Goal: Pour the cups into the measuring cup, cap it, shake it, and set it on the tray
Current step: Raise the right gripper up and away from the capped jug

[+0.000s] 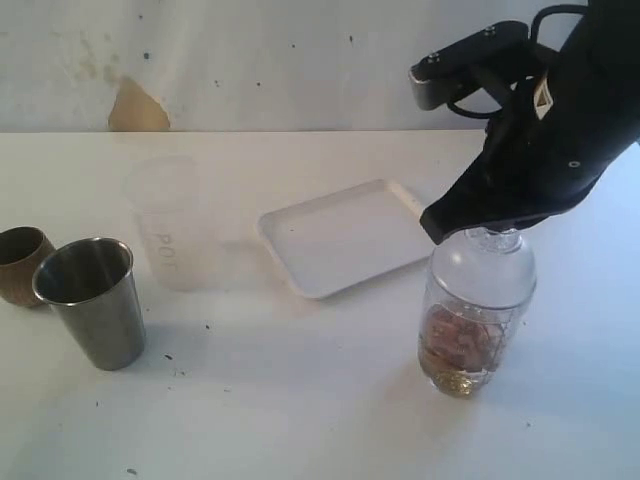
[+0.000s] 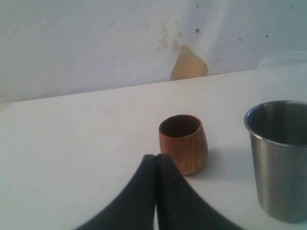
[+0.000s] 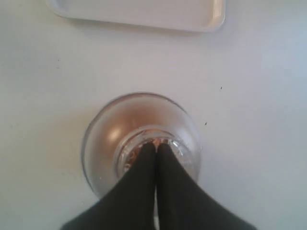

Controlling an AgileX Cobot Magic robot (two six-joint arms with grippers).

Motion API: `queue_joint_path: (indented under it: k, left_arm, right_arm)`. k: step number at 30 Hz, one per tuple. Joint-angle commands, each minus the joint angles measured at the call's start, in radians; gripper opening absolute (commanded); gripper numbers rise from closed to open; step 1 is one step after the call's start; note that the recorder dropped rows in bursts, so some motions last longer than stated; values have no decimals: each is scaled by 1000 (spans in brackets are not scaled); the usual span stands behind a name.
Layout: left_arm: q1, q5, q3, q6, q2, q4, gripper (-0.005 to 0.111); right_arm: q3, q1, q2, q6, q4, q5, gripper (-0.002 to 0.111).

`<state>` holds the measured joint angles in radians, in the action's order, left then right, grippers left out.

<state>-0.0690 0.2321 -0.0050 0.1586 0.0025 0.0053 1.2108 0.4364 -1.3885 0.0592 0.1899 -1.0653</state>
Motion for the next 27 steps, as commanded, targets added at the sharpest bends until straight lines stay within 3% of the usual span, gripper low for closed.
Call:
queue_joint_path:
  k: [1,4,6,9,12,15,27]
  left_arm:
    - [4,0,5,-2,-3,3,0]
    - [4,0,5,-2,-3,3,0]
    - [4,0,5,-2,-3,3,0]
    - [4,0,5,-2,-3,3,0]
    - [4,0,5,-2,-3,3,0]
    - [4,0,5,-2,-3,3,0]
    - [4,0,5,-2,-3,3,0]
  right_arm:
    - [-8,-8,63,-80,-9,34,0]
    - [-8,-8,98,-85,-6,88,3]
    - [-8,-8,123,-107,-6,119,12]
    - [-8,-8,159,-107,-6,140,31]
    - [-8,-8,195,-81,-13,140,62]
    - [-11,-8,223,-30,-13,140,82]
    - [-83,-8,356,-21,-2,330,85]
